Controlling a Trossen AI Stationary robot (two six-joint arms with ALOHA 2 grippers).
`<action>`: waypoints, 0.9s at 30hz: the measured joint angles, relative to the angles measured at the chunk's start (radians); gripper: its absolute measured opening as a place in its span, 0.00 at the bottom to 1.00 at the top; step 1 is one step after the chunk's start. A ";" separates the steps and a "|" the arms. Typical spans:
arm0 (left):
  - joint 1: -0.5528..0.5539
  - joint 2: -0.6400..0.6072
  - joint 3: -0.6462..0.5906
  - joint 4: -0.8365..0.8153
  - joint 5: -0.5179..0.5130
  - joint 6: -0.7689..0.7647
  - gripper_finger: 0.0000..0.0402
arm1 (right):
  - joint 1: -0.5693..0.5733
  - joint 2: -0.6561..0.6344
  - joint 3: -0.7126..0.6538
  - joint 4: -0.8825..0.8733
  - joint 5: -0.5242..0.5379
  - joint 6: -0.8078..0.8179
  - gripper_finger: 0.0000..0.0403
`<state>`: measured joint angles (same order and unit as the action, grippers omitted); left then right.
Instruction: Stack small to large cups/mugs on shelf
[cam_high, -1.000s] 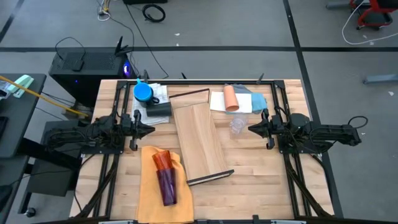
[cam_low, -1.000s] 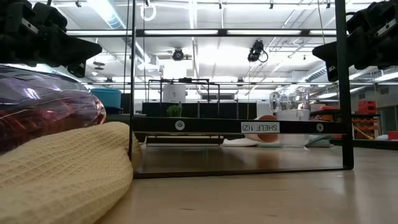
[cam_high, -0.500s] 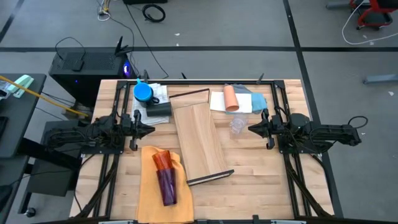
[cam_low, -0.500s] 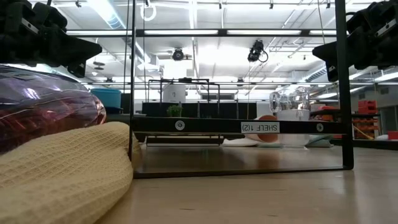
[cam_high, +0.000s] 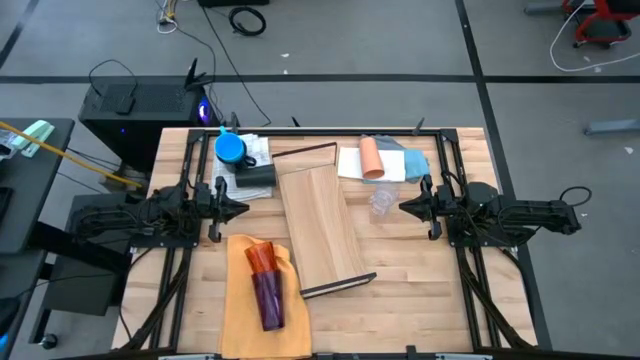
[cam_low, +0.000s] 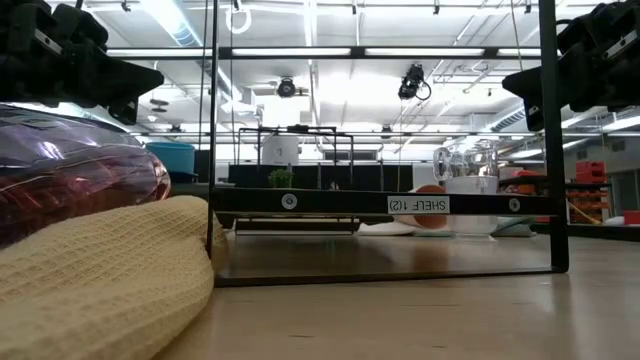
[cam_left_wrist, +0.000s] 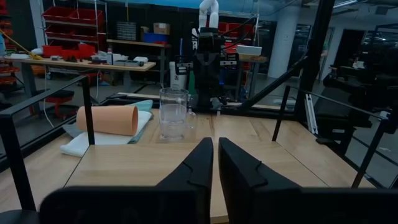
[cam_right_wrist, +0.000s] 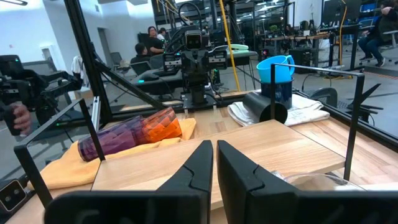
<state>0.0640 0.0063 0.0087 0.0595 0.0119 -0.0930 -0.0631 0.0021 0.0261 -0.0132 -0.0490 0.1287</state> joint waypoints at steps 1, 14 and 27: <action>0.000 0.000 0.000 0.000 0.000 0.000 0.09 | 0.000 0.000 0.000 0.000 0.000 0.000 0.07; 0.000 0.000 0.000 0.000 0.000 0.000 0.07 | 0.000 0.000 0.000 0.000 0.000 0.000 0.07; 0.000 0.000 0.000 0.006 -0.089 -0.062 0.10 | 0.000 0.000 0.000 0.000 0.000 0.000 0.07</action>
<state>0.0635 0.0063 0.0088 0.0658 -0.0775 -0.1555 -0.0631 0.0025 0.0261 -0.0132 -0.0490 0.1287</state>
